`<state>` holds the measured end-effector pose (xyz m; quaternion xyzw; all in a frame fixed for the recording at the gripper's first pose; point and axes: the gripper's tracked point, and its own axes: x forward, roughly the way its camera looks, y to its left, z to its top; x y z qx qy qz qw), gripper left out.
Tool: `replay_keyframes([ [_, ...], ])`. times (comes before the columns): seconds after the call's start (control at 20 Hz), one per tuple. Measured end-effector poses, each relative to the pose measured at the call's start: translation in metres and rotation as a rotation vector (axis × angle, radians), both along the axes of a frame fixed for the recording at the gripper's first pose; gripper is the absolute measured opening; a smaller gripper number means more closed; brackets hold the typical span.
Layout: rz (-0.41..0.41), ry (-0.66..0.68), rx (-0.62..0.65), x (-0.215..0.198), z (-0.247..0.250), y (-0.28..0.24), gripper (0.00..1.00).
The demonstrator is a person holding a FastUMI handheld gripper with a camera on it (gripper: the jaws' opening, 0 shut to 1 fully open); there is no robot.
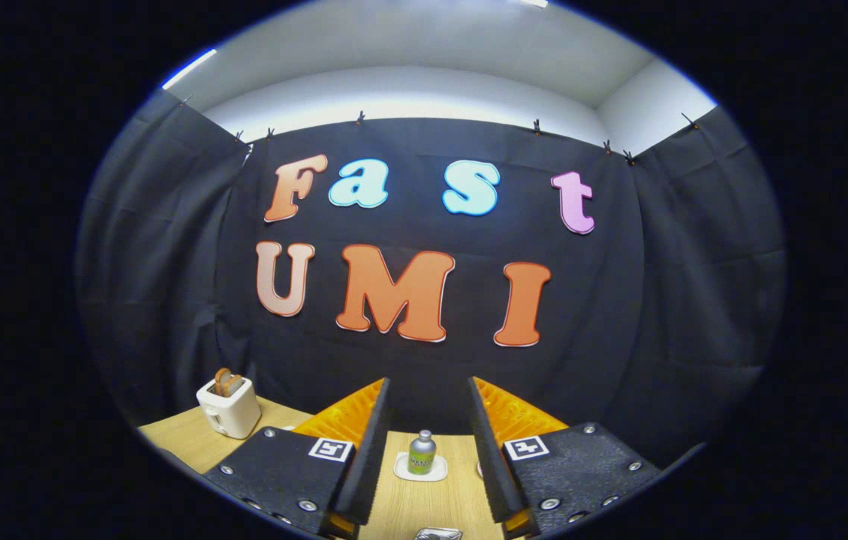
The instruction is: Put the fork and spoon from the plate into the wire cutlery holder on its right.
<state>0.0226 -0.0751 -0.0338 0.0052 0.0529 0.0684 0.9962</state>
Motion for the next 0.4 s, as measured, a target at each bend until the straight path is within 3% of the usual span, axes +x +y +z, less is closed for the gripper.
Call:
replay_keyframes([
  [0.25, -0.007, -0.042, 0.016, 0.002, 0.011, -0.004, 0.87],
  [0.4, -0.005, -0.094, 0.01, 0.002, 0.029, -0.005, 0.96],
])
